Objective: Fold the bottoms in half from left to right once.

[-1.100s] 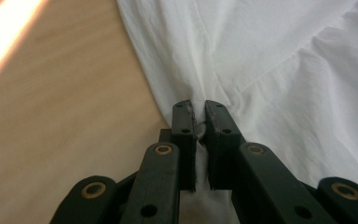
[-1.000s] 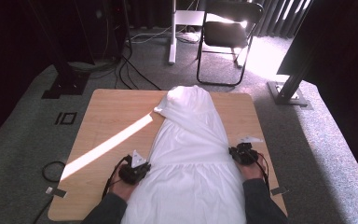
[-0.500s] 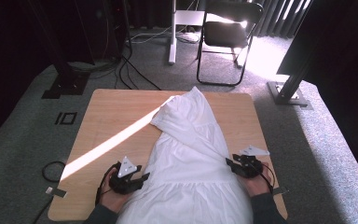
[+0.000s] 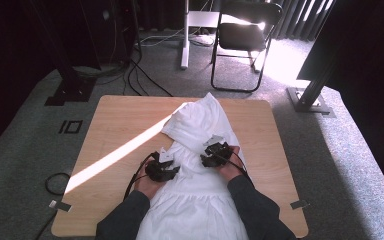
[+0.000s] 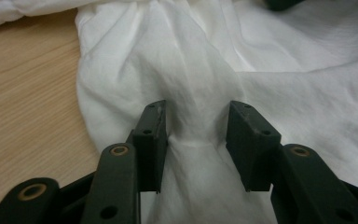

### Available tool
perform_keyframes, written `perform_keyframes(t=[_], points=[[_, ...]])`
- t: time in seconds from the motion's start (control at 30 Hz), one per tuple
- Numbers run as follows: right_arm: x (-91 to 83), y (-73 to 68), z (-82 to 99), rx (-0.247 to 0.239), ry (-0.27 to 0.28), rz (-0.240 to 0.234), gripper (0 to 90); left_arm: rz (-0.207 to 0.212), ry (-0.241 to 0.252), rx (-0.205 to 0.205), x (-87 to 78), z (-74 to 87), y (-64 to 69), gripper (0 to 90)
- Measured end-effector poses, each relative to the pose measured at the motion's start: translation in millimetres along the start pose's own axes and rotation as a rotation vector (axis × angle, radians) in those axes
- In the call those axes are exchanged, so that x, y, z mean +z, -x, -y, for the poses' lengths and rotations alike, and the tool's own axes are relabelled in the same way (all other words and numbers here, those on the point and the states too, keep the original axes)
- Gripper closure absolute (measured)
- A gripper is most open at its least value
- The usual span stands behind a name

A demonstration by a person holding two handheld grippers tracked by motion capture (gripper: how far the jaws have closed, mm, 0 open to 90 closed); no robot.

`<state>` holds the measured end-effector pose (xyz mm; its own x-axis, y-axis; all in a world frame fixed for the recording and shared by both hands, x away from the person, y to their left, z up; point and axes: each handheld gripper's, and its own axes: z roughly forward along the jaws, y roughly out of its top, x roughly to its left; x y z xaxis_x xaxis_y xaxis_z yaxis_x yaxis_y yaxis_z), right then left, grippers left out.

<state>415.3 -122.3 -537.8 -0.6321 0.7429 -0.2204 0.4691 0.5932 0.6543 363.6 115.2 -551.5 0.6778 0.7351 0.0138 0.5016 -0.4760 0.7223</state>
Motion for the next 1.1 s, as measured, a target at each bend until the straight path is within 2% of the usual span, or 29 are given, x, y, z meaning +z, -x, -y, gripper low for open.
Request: perform_keyframes(t=[0.03, 0.07, 0.1, 0.13, 0.17, 0.2, 0.3, 0.33, 0.4, 0.5, 0.6, 0.67, 0.83, 0.87, 0.9, 0.93, 1.0, 1.03, 1.07, 1.1], points=[[3.6, 4.8, 0.1, -0.019, -0.009, 0.03, 44.8, -0.001, -0.001, 0.001, -1.2, 1.0, -0.3, 62.9], [3.6, 4.8, 0.1, -0.019, -0.009, 0.03, 44.8, -0.001, -0.001, 0.001, -1.2, 1.0, -0.3, 65.1], [1.8, 25.4, 0.4, 0.071, 0.011, 0.055, 53.2, -0.001, -0.003, 0.013, -2.8, 2.6, -1.0, 66.6], [1.8, 25.4, 0.4, 0.071, 0.011, 0.055, 53.2, -0.001, -0.003, 0.013, -2.8, 2.6, -1.0, 66.9], [-0.5, 35.7, 1.0, 0.121, 0.025, 0.063, 54.3, 0.003, -0.001, 0.01, -3.2, 3.4, -1.7, 66.9], [-8.0, 72.0, 6.3, 0.262, 0.052, 0.109, 64.3, 0.002, -0.001, 0.011, -3.2, 3.4, -1.6, 67.5], [-5.7, 102.4, 18.6, 0.342, 0.022, 0.089, 78.4, 0.004, 0.002, 0.017, -3.0, 3.4, -0.6, 69.7], [-3.0, 108.6, 23.3, 0.354, -0.001, 0.103, 80.7, 0.007, 0.003, 0.022, -3.2, 3.6, 0.1, 70.9], [2.3, 116.1, 33.1, 0.389, -0.009, 0.06, 84.4, 0.013, 0.004, 0.034, -3.4, 4.0, 1.5, 76.1], [8.6, 110.6, 42.3, 0.373, -0.011, 0.048, 86.5, 0.007, 0.004, 0.052, -4.8, 5.5, 5.2, 84.5], [4.4, 104.2, 46.8, 0.38, 0.001, 0.037, 86.4, 0.007, -0.002, 0.059, -8.5, 8.4, 9.3, 85.4], [-0.6, 97.0, 50.2, 0.365, 0.0, 0.033, 86.0, 0.024, 0.001, 0.054, -19.2, 19.5, 16.2, 85.4], [-26.0, 70.1, 71.5, 0.341, 0.009, -0.016, 84.1, 0.058, 0.019, 0.029, -43.1, 46.1, 30.8, 85.1], [-26.0, 70.1, 71.5, 0.341, 0.009, -0.016, 84.1, 0.058, 0.019, 0.029, -43.1, 46.1, 30.8, 85.1], [-36.4, 59.3, 81.5, 0.339, 0.02, -0.035, 83.9, 0.088, 0.021, 0.012, -52.4, 56.0, 37.3, 85.0], [-40.1, 55.4, 84.6, 0.336, 0.021, -0.04, 83.9, 0.108, 0.011, 0.015, -57.5, 60.0, 40.6, 84.9], [-48.8, 46.3, 90.5, 0.327, 0.014, -0.057, 83.5, 0.128, -0.018, 0.024, -64.4, 62.4, 45.0, 82.3], [-53.1, 42.1, 92.0, 0.318, 0.0, -0.067, 81.5, 0.124, -0.028, 0.03, -66.5, 61.9, 46.2, 76.4], [-55.3, 40.3, 92.0, 0.313, -0.012, -0.07, 78.4, 0.086, -0.021, 0.049, -71.7, 59.3, 47.4, 71.3], [-58.2, 38.4, 91.2, 0.295, -0.019, -0.066, 72.8, 0.079, 0.0, 0.057, -76.0, 56.4, 46.9, 66.3]])
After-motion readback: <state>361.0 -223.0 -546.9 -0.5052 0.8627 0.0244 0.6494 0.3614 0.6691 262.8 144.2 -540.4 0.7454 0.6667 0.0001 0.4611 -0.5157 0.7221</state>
